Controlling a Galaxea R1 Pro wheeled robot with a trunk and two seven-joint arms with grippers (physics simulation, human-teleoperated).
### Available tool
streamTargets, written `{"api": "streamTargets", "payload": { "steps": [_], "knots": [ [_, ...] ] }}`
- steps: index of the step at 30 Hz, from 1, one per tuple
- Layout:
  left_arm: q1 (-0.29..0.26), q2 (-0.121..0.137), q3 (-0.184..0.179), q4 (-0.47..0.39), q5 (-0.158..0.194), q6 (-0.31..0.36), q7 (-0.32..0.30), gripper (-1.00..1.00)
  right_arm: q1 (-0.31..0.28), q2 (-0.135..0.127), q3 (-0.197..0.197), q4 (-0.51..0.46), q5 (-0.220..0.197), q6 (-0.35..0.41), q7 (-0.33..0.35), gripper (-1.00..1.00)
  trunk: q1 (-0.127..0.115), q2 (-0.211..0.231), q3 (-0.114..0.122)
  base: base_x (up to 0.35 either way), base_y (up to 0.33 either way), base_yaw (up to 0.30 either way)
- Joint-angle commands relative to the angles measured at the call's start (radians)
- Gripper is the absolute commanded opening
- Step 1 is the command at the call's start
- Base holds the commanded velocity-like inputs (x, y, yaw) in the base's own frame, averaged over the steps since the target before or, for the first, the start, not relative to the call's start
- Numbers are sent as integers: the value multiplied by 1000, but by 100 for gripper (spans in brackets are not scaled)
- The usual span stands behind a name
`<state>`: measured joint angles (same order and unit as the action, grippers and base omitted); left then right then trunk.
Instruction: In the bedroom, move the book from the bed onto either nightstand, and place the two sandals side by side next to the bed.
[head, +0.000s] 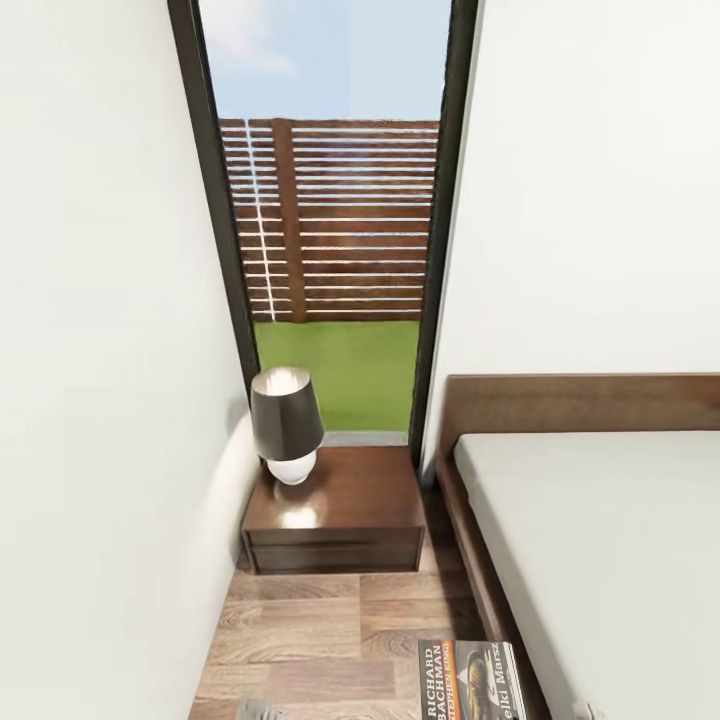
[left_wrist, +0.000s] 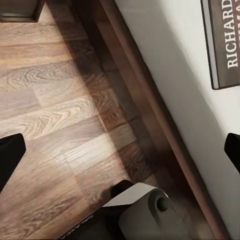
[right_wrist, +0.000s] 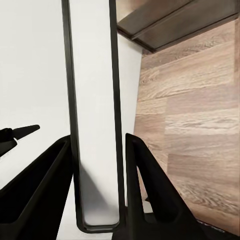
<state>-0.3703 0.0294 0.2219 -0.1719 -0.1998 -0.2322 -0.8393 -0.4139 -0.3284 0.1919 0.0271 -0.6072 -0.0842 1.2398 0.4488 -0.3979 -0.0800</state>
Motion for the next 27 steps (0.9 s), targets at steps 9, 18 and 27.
{"api": "streamTargets", "payload": {
  "steps": [9,18,27],
  "knots": [
    [-1,0,8,0,-11,-6,-3,100,-2,0,4,3,-6,-9,3,-100,1,-2,-2,319,0,0],
    [-1,0,8,0,-11,-6,-3,100,-2,0,4,3,-6,-9,3,-100,1,-2,-2,319,0,0],
    [-1,0,8,0,-11,-6,-3,100,-2,0,4,3,-6,-9,3,-100,1,-2,-2,319,0,0]
  ]
}}
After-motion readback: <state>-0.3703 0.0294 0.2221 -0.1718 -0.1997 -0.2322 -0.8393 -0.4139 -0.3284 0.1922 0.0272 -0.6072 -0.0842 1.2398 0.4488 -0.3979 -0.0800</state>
